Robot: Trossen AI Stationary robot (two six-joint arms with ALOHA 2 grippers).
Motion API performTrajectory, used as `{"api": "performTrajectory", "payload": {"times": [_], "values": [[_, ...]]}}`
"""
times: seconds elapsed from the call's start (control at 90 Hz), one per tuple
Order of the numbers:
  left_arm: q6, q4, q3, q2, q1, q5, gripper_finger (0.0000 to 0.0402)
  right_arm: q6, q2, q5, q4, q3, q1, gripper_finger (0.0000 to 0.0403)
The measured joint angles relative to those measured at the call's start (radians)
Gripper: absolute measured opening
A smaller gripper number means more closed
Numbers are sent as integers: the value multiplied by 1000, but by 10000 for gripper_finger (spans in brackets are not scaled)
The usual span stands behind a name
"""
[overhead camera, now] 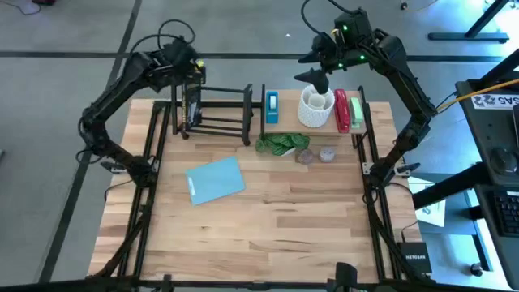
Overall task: Stock shelves
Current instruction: Put the blue book on the bookshelf
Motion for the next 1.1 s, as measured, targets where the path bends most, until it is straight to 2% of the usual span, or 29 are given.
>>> {"api": "performTrajectory", "payload": {"times": [0.122, 0.244, 0.344, 0.511, 0.644, 0.811, 0.933, 1.1], "values": [[20, -134, 59, 0, -152, 48, 143, -3, 0, -63, 2, 0, 0, 301], [-42, -193, 48, -1, -318, 55, 143, -5, 0, -119, 26, 0, 1, 301], [-141, -98, -35, -1, -377, 57, 143, -1, 4, -118, 62, 0, 24, 301], [-260, 60, -272, 4, -382, 66, 143, 9, 23, -100, 67, 0, 83, 301], [-368, 25, -354, -6, -447, 152, 143, -24, 28, -106, 16, 0, 168, 301], [-506, -106, -356, -19, -649, 207, 143, -29, 27, -108, -18, -4, 303, 301], [-682, -177, -356, -22, -796, 248, 143, -26, 29, -146, 8, -80, 393, 301], [-915, -188, -356, -22, -970, 247, 143, 82, 60, -154, 174, -308, 491, 301]]}}
